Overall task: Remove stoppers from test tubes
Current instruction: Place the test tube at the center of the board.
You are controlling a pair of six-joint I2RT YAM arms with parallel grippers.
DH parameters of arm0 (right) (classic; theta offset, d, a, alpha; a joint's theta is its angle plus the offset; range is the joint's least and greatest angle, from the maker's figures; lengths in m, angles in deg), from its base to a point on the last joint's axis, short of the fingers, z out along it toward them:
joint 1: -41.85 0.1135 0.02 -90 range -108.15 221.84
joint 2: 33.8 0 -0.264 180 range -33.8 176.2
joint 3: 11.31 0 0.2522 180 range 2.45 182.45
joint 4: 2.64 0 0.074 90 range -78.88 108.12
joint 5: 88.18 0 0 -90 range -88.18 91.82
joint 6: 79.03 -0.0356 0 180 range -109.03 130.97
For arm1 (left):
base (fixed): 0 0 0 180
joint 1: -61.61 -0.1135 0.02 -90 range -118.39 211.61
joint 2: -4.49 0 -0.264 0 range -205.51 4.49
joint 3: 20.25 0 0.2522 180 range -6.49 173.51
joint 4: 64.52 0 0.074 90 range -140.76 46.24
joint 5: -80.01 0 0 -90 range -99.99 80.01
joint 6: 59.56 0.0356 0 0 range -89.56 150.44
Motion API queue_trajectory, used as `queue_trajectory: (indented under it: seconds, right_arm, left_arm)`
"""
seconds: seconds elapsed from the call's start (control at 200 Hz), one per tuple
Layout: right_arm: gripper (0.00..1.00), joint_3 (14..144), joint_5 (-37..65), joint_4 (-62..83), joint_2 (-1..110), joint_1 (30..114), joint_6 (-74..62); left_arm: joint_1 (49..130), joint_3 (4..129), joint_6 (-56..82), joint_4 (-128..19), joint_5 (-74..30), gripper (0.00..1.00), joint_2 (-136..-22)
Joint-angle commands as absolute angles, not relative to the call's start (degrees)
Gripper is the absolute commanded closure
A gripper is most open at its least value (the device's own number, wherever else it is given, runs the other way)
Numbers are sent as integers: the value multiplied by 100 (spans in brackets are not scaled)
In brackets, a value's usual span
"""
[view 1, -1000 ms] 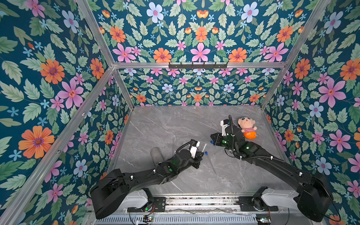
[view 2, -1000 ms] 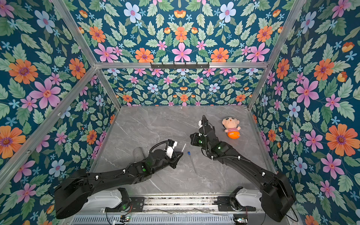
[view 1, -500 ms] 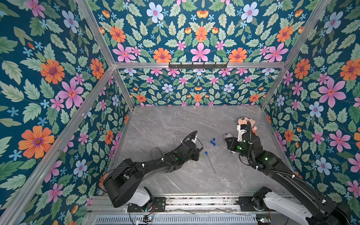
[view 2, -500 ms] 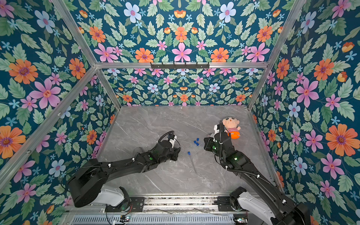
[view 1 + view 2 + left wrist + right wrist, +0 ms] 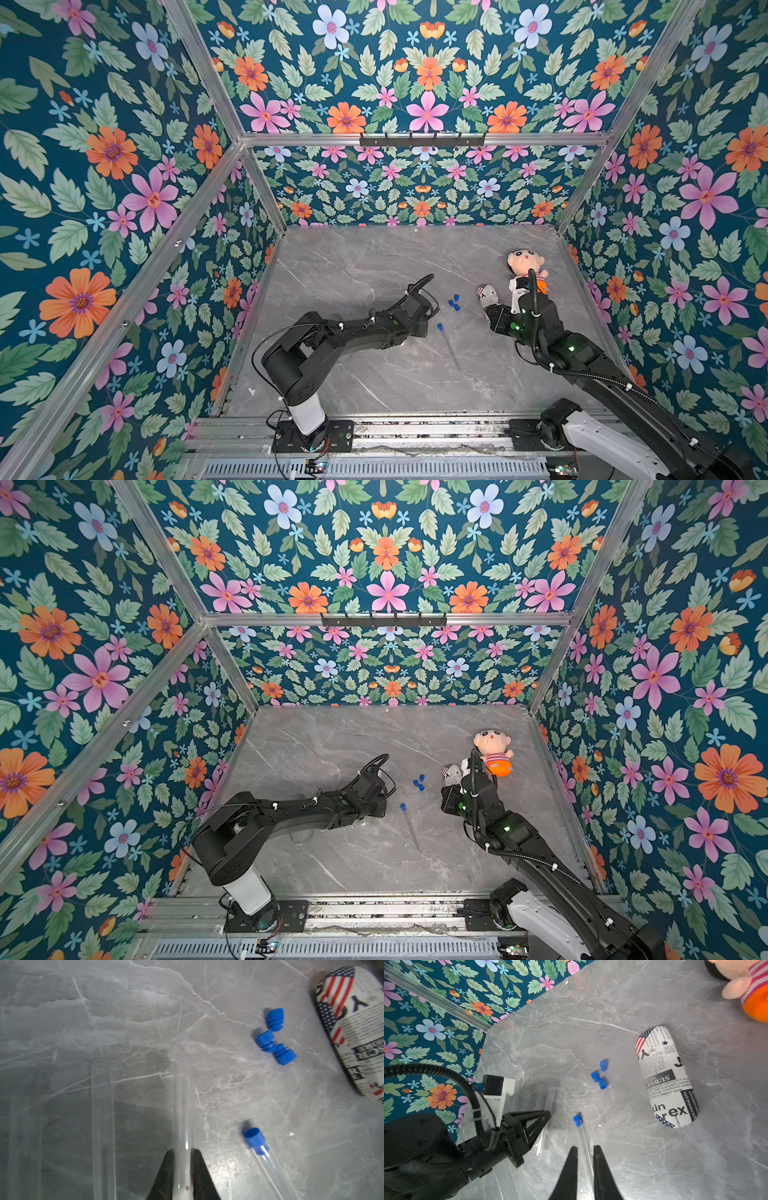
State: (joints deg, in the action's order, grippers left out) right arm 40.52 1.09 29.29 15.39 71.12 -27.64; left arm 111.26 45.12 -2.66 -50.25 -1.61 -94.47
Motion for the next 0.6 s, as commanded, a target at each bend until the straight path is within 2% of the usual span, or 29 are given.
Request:
queue_trajectory:
  seconds: [0.0,0.31,0.595]
  right_arm:
    - [100,4027,111,2866,1567,7111,-2726]
    - [100,3937,156,2747,1631,7104,-2760]
    - [100,3915,156,2713,1666,7103,-2779]
  left_arm:
    - [11120,4606,-362,-4583,198,87,-9562]
    - [11121,4686,-414,-4461,258,84,-9799]
    - [11118,4720,-367,-4349,301,72,-9651]
